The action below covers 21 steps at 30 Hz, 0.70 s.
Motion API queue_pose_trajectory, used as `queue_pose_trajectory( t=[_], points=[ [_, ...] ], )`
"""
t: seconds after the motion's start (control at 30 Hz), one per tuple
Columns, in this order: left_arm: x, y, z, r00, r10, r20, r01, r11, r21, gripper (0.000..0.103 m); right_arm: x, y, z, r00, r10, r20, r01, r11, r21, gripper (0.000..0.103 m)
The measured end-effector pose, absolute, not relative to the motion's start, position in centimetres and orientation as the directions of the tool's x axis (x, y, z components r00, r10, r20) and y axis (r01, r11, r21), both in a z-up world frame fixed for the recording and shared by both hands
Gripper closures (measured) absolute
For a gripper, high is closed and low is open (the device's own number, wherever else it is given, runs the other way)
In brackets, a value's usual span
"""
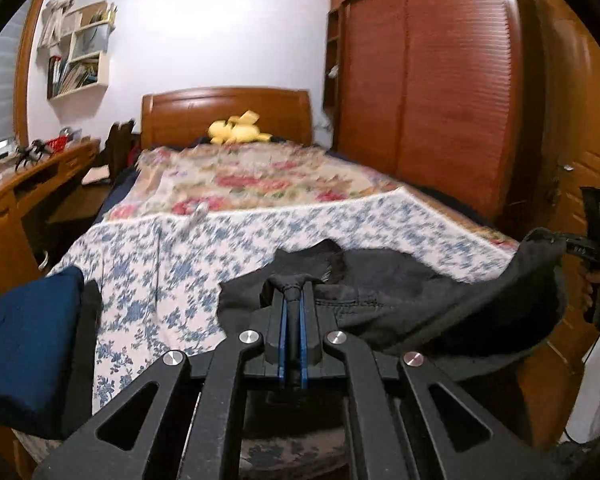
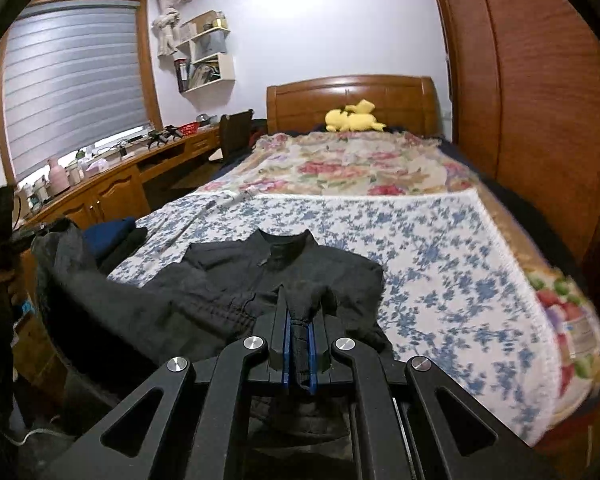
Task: Fold large clothes
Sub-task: 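Lift the held hem with both tools and fold it toward the collar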
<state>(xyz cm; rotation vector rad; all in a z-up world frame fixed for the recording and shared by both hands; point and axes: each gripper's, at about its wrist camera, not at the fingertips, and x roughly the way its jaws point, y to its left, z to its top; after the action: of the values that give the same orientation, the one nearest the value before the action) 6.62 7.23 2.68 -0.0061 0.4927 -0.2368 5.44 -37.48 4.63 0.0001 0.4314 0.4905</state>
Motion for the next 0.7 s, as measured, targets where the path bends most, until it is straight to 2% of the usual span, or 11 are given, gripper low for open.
queue_pose_trajectory(
  t=[0.27, 0.5, 0.7],
  points=[
    [11.3, 8.6, -2.1, 0.841, -0.162, -0.516, 0.151, 0.986, -0.064, 0.098, 14.9, -34.4, 2.0, 0.795, 0.429, -0.428, -0.424, 0.899, 0.113, 0.097],
    [17.1, 9.1, -3.0, 0.833, -0.127, -0.539, 0.124, 0.991, -0.041, 0.098, 22.9, -30.1, 0.7, 0.788, 0.393, -0.474, -0.415, 0.908, 0.063, 0.097],
    [23.6, 9.0, -2.9, 0.846, -0.069, -0.529, 0.085, 0.996, 0.006, 0.098, 31.0, -28.2, 1.6, 0.807, 0.360, -0.468, -0.375, 0.925, 0.064, 0.097]
  ],
)
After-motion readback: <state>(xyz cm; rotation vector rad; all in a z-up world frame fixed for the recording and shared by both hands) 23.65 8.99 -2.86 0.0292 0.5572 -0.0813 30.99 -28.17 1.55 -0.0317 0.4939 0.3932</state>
